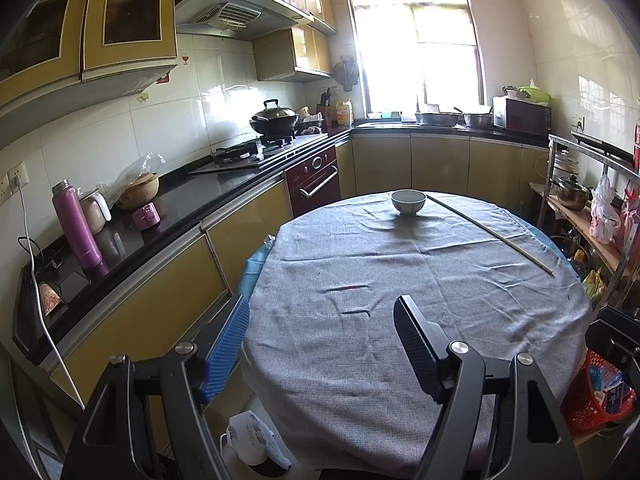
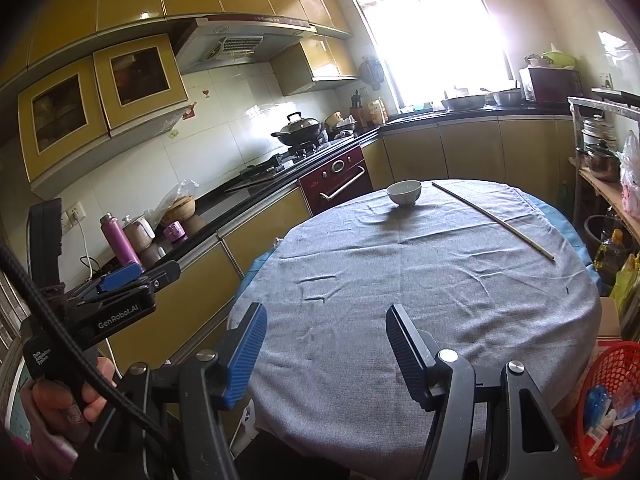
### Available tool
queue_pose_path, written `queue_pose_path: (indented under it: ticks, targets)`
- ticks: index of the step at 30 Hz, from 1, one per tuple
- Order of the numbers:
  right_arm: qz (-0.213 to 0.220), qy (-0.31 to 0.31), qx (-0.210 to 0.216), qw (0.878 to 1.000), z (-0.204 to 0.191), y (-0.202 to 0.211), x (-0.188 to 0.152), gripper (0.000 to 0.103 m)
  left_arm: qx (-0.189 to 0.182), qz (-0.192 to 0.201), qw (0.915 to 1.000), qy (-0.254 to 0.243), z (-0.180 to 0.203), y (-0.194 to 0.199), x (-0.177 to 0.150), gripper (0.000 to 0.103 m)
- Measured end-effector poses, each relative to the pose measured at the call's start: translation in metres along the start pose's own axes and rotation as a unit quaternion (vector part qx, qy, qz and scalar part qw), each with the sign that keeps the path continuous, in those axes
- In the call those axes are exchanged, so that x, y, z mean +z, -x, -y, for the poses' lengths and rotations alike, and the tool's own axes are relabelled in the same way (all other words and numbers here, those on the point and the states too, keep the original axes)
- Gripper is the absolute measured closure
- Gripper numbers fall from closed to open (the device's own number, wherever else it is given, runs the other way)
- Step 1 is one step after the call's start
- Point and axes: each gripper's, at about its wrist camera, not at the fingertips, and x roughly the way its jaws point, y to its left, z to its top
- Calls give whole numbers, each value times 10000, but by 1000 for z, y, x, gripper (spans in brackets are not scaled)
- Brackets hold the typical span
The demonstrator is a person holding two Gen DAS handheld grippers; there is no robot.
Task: Collect trash
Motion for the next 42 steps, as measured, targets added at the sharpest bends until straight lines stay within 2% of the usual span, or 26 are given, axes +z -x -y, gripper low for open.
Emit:
queue_pose_path:
  ticks: [42]
  targets:
    - [-81, -8, -2, 10000, 0, -5, -3, 37, -33, -39, 10000, -11, 0, -3, -2, 27]
